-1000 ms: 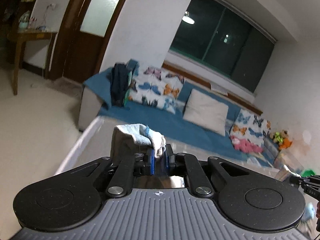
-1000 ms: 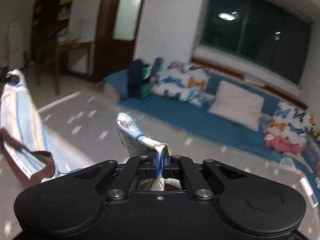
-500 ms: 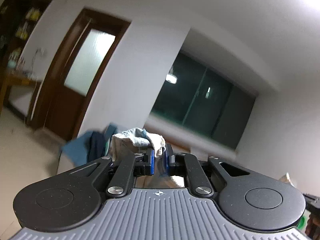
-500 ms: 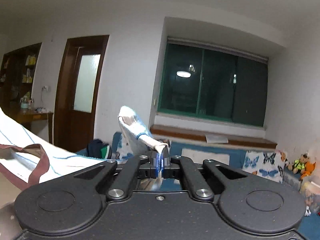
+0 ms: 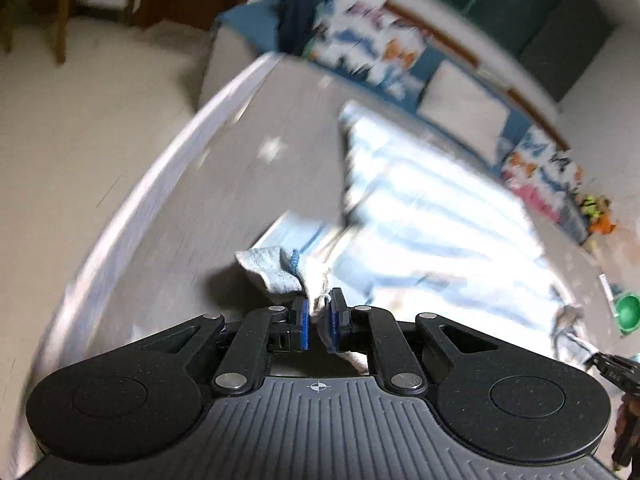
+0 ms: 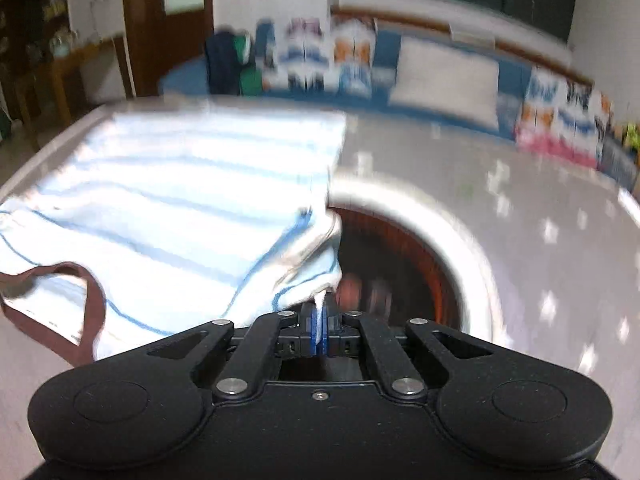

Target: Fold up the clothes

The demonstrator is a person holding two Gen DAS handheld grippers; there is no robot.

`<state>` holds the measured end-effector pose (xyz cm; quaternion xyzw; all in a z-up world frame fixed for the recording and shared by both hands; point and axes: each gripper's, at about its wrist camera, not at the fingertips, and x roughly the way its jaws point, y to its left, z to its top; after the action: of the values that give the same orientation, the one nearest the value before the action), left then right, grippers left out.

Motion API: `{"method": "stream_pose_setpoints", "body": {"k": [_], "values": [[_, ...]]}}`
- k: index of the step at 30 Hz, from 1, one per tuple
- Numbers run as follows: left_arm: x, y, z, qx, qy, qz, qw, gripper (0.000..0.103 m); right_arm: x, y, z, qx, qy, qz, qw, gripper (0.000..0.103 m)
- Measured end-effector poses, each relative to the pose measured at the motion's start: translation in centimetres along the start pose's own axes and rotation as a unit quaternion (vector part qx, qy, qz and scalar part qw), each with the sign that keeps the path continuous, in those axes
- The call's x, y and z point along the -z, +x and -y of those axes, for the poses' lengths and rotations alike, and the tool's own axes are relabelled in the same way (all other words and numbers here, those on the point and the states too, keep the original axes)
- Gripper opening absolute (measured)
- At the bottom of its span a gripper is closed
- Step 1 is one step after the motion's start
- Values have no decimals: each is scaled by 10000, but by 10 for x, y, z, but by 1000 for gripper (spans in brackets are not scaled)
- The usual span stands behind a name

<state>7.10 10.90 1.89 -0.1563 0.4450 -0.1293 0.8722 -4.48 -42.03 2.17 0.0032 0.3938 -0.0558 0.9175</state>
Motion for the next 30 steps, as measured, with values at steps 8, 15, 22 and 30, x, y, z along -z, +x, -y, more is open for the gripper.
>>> {"method": "stream_pose_setpoints", "body": {"k": [8,15,22,30], "values": [[11,-10,0,-22,173,122,9998,11,17,-10,-15,-99,2,-105,9999,5],[2,-18,9,-151,375,100,9991,15,21,-32,-15,-257,-391,-169,9988,26],[3,-18,4,-255,439,76,9987,22,39,-70,-31,-383,-1290,-347,9903,39],[1,-46,5,-250,633,305,9972,36,36,-95,-64,-720,-1668,132,9833,39]]}}
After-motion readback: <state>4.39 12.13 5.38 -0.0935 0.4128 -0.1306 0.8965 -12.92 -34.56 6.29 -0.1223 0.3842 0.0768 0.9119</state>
